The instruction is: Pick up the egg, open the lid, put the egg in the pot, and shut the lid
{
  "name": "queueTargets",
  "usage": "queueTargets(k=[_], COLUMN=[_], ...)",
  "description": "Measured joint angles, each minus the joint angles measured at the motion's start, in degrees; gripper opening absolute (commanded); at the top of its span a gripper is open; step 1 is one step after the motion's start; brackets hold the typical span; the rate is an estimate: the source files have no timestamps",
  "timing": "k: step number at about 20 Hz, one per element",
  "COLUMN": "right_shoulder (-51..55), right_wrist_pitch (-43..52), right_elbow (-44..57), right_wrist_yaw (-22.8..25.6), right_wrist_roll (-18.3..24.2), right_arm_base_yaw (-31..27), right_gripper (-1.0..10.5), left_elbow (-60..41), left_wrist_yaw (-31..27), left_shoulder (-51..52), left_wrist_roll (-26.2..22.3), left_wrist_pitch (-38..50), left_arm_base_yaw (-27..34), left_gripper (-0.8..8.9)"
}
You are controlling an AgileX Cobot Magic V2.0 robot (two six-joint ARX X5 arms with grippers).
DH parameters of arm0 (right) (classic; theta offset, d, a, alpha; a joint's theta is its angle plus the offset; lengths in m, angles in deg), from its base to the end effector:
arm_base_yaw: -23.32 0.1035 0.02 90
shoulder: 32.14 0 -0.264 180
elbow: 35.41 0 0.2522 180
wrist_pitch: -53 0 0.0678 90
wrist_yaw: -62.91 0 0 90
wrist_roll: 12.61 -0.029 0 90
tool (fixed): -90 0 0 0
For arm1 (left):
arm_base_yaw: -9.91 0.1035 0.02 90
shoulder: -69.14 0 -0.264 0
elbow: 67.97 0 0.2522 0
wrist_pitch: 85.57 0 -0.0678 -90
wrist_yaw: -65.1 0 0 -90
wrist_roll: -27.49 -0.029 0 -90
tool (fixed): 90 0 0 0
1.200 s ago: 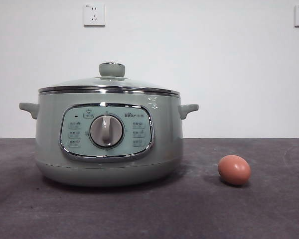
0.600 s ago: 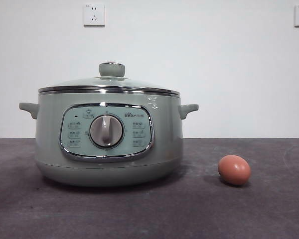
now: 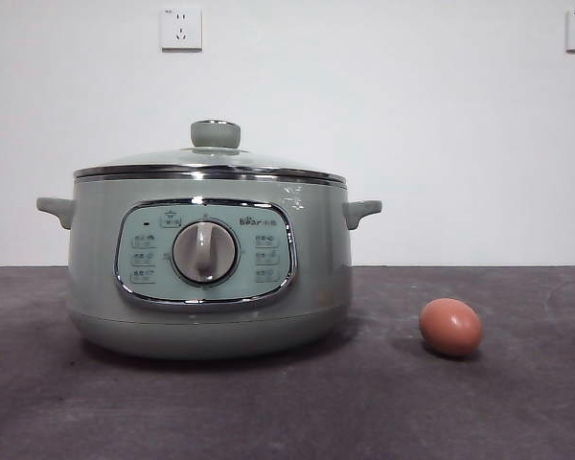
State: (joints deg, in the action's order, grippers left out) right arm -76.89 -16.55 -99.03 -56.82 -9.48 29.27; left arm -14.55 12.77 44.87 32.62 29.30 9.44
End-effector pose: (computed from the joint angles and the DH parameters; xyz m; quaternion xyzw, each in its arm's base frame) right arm 0.1279 0.0278 0.2990 0.0647 0.4111 0.2882 0.8624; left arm 0.0729 -0.0183 0.2815 -0.1386 0.3063 -0.2973 0.8936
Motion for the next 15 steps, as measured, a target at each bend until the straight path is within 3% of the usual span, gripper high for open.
queueTargets(k=[3, 13, 15], right_shoulder=[-5.2, -30.2, -33.7], right_wrist_pitch=[4.9, 21.6, 23.8], right_elbow=[0.0, 0.0, 0.0], right_wrist_yaw=[2.4, 21.6, 23.5], right_wrist_roll=[-1.0, -4.6, -4.9], right_arm_base_yaw=[2.2, 16.1, 17.7], right_gripper=[5.9, 5.9, 5.9], left_elbow=[0.0, 0.0, 0.0], left_wrist_yaw=[0.0, 0.0, 0.0], left_shoulder=[0.0, 0.0, 0.0], left_wrist_roll=[0.0, 0.0, 0.0], left_wrist_pitch=[0.0, 0.0, 0.0], left_arm_base_yaw=[0.0, 0.0, 0.0], left_gripper=[7.2, 7.19, 7.19])
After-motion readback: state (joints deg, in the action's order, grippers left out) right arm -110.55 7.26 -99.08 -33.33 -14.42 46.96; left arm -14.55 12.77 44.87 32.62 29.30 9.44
